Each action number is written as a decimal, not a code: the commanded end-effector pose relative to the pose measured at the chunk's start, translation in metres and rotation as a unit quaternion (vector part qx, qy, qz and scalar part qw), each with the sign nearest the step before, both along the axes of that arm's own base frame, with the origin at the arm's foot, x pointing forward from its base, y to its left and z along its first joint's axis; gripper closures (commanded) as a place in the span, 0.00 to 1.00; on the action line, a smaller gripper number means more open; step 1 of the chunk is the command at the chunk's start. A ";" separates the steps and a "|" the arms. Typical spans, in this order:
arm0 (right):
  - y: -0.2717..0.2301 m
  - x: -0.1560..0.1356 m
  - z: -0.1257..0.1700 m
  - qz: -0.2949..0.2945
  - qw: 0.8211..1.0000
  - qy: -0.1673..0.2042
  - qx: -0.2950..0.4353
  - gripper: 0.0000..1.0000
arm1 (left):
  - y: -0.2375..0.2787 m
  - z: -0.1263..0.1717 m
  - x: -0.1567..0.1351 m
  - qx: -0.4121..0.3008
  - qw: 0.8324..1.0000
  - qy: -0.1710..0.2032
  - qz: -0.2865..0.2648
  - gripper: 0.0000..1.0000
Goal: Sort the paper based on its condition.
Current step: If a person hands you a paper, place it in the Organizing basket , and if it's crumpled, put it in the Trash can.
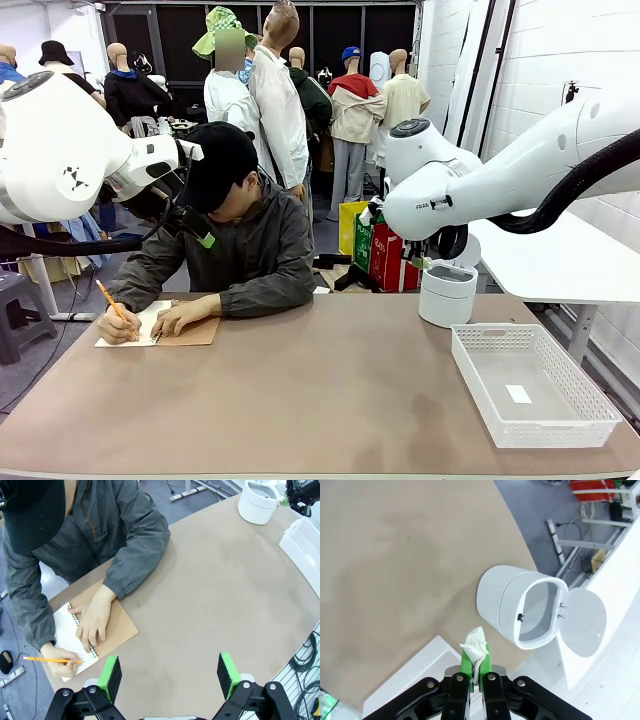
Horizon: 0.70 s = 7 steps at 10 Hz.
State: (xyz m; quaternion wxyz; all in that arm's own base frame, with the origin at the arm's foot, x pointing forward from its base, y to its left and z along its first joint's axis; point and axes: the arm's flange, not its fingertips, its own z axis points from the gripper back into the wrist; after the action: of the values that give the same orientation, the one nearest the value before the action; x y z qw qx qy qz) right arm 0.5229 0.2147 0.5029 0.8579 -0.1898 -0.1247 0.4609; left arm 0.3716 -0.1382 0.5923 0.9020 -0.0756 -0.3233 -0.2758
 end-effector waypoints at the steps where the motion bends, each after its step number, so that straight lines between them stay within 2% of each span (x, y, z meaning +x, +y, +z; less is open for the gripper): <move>1: -0.004 0.001 0.002 0.007 1.000 0.004 0.000 1.00 | 0.001 0.001 0.001 -0.001 1.000 -0.001 0.000 0.00; 3: -0.001 0.000 0.000 0.001 1.000 0.001 0.000 1.00 | 0.001 0.001 0.001 -0.001 1.000 -0.001 0.000 0.00; 4: -0.003 0.010 -0.009 -0.028 0.999 -0.037 -0.022 1.00 | 0.001 0.001 0.001 -0.001 1.000 -0.001 0.000 0.00; 7: -0.025 0.040 -0.018 -0.031 0.998 -0.040 -0.038 1.00 | 0.001 0.001 0.001 -0.001 1.000 -0.001 0.000 0.00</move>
State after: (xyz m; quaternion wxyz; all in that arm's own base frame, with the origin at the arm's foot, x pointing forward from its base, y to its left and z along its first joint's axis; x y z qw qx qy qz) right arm 0.5484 0.1890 0.4883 0.8590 -0.2299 -0.1272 0.4395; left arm 0.3716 -0.1382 0.5923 0.9021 -0.0755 -0.3233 -0.2758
